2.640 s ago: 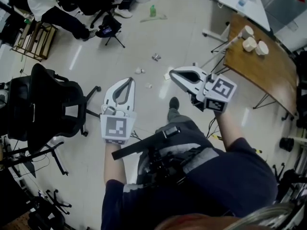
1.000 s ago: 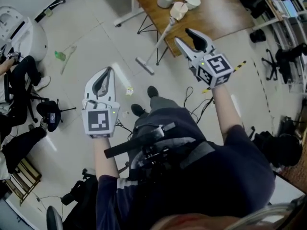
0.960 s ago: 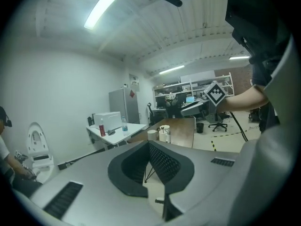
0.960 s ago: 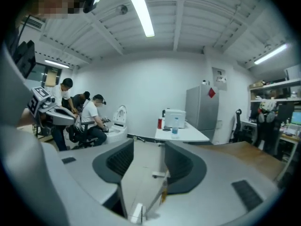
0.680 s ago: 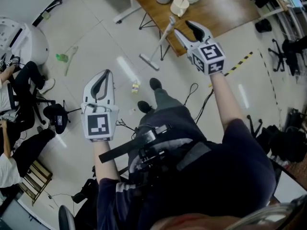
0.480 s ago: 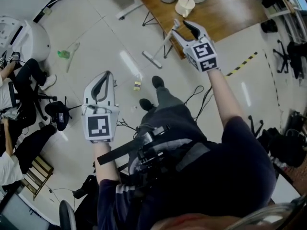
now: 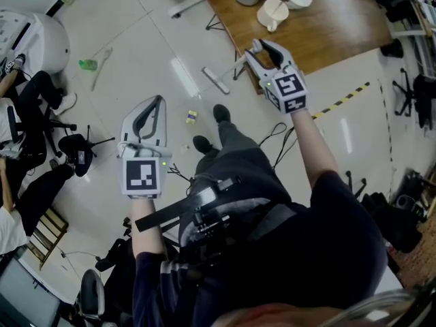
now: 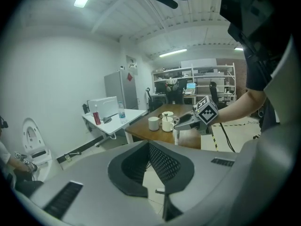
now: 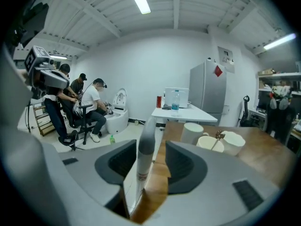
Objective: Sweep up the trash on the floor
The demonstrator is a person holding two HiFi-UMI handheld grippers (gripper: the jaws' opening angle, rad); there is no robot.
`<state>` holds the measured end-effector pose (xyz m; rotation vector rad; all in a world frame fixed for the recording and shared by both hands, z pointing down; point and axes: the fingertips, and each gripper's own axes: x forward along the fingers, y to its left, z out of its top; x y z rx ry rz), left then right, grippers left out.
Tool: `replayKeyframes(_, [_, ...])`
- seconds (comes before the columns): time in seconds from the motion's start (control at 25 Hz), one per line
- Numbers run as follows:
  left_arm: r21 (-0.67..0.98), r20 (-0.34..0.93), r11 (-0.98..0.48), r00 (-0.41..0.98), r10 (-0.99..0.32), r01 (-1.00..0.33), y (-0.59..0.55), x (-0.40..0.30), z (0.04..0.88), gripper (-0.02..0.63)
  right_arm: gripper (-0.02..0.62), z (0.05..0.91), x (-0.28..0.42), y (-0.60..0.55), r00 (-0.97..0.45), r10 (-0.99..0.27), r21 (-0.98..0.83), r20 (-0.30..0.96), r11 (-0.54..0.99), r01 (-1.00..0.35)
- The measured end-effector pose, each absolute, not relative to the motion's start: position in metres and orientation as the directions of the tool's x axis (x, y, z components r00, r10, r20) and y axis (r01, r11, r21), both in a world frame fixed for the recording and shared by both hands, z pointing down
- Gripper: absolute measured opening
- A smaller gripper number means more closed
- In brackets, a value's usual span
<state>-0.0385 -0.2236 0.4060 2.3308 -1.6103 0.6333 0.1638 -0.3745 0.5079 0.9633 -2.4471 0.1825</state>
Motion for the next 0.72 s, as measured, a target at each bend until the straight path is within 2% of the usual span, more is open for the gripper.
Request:
replayKeyframes(0.08, [-0.051,0.480,-0.373,0.305,-0.823,-0.926,-0.232,-0.033,0.410,0.000,0.187,0.513,0.162,-0.374,-0.642,-0.579,0.048,0.503,0.760,-0.648])
replayKeyframes(0.2, [-0.041,0.490,-0.387,0.319,-0.812,-0.921,-0.244,-0.020,0.419,0.000,0.123,0.513,0.152,-0.375,-0.684,-0.547,0.021,0.483,0.788,-0.615])
replayKeyframes(0.44, [-0.043,0.508,-0.388,0.314,-0.802,-0.921,-0.251,0.000,0.419,0.000,0.115,0.512,0.147,-0.378,-0.737,-0.505,-0.098,0.450,0.792,-0.602])
replayKeyframes(0.72, [-0.061,0.520,-0.264,0.195,-0.831,-0.963,-0.235,-0.029,0.412,0.000,0.115,0.508,0.107,-0.355,-0.801,-0.374,-0.071,0.467,0.888,-0.455])
